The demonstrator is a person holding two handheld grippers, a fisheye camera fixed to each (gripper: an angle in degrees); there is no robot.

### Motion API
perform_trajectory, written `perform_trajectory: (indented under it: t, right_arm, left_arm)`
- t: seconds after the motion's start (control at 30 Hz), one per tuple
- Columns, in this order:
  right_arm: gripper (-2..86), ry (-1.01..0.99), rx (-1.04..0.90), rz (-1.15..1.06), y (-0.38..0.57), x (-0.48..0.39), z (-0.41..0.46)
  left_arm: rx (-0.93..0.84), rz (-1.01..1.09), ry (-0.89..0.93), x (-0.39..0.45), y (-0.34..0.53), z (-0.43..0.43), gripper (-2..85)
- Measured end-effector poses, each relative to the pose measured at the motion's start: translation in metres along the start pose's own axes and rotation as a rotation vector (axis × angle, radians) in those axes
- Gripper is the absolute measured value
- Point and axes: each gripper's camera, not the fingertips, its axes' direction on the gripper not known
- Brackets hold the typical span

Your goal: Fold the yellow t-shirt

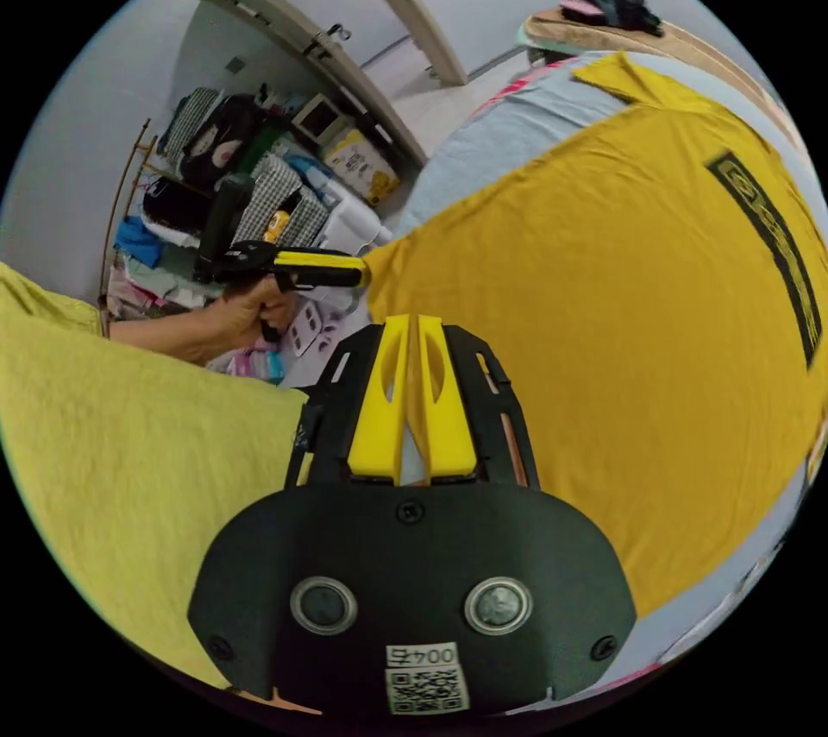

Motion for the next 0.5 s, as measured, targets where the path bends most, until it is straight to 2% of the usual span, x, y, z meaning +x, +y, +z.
perform_trajectory:
  t: [0.13, 0.23, 0.33, 0.5]
  right_arm:
    - [6.7, 0.238, 0.045, 0.247, 0.116, 0.018, -0.050]
    - [6.7, 0.401, -0.048, 0.370, 0.197, 0.012, -0.060]
    - [6.5, 0.475, -0.153, 0.412, 0.244, -0.003, -0.057]
    - [6.1, 0.562, -0.185, 0.357, 0.238, -0.026, -0.049]
  left_arm:
    - [-0.014, -0.002, 0.008, 0.001, -0.004, 0.003, 0.5]
    - [-0.037, 0.008, 0.003, 0.004, -0.008, 0.006, 0.5]
    - [-0.053, 0.019, -0.015, 0.007, -0.012, 0.008, 0.4]
    - [-0.065, 0.024, -0.038, 0.013, -0.016, 0.008, 0.4]
